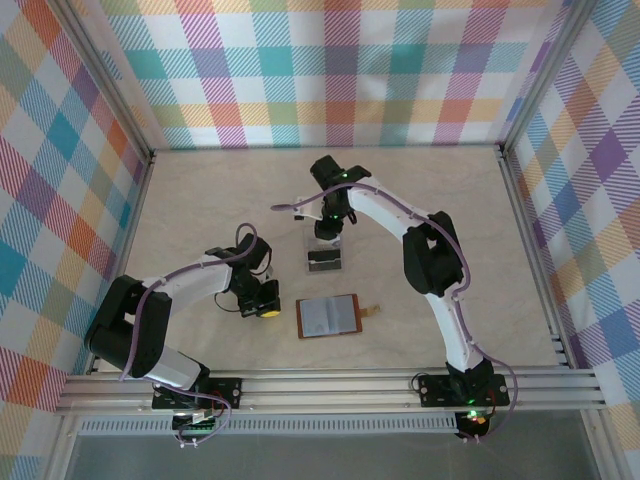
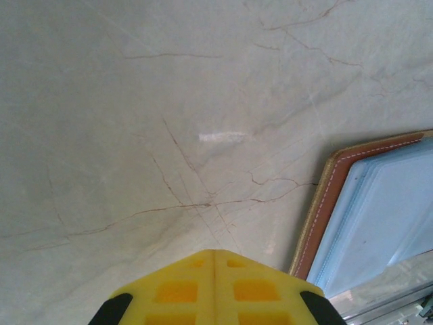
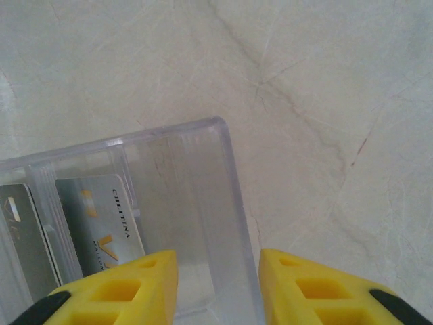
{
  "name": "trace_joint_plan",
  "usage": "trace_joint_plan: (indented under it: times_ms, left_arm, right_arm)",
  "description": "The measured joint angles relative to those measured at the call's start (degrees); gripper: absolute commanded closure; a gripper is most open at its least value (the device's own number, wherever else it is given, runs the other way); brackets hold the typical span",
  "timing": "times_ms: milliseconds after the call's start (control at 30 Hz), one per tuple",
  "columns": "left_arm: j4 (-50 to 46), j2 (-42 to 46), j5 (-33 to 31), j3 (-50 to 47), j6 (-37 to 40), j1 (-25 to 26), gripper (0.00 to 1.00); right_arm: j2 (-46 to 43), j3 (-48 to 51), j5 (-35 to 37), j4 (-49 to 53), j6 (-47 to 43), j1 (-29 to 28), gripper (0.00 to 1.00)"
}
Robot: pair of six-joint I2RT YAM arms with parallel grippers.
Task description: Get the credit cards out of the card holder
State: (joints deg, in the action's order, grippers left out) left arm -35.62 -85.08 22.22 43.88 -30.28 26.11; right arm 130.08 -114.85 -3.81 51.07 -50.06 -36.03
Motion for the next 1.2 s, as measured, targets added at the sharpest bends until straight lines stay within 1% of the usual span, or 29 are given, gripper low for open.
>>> trace_joint_plan:
  times_ms: [100,233,300,367,433,533,600,667,767,900,967,1100,1200]
  left_arm:
    - [0.46,0.0,0.48,0.0,-0.37,0.44,0.93]
    - [2.16,0.0,0.94,0.0,-1.36,1.55,0.93]
    - [3.02,0.0,1.31,0.0,-1.75,2.34,0.94]
    - [3.63,0.0,1.38,0.0,-1.88,3.19,0.94]
    - [4.55,-0.07,1.64,0.0,-2.05,4.15,0.96]
    - [5.86,-0.44,2.27,0.0,-2.27,5.4,0.97]
    - [6.97,-0.87,2.54,-0.11,-2.54,5.97,0.98]
    - [8.31,-1.09,3.04,-0.28,-3.06,6.34,0.99]
    - [10.36,-1.86,4.15,-0.55,-3.39,6.88,0.99]
    - [11.87,-3.26,5.25,-0.81,-3.39,7.32,0.99]
    - [12.37,-3.82,5.51,-1.14,-3.39,7.39,0.99]
    - [13.77,-5.4,7.13,-1.6,-3.32,7.48,0.99]
    - [14.75,-5.7,7.91,-1.84,-3.3,7.48,0.99]
  right_arm:
    - [-2.93,4.09,-0.7,-2.19,1.11,0.0,0.63]
    - [-9.03,11.3,-0.13,-6.73,4.5,0.0,0.62]
    - [-12.2,14.4,0.22,-8.83,7.06,0.0,0.61]
    - [-15.41,17.22,0.33,-10.71,10.47,0.0,0.58]
    - [-18.18,19.56,0.35,-12.24,14.58,0.0,0.59]
    - [-22.01,23.04,0.15,-14.08,23.26,-0.04,0.64]
    - [-24.41,25.73,-0.22,-15.19,30.25,-0.04,0.65]
    - [-26.67,28.89,-1.55,-16.59,37.83,-0.04,0.67]
    - [-29.55,34.56,-5.38,-19.02,49.77,-0.11,0.72]
    - [-32.0,42.62,-10.4,-22.47,64.02,-0.87,0.74]
    - [-32.11,45.09,-12.57,-23.21,69.92,-1.55,0.76]
    - [-32.09,48.09,-15.96,-24.2,78.07,-3.82,0.76]
    - [-32.04,48.43,-17.22,-24.24,81.61,-6.91,0.75]
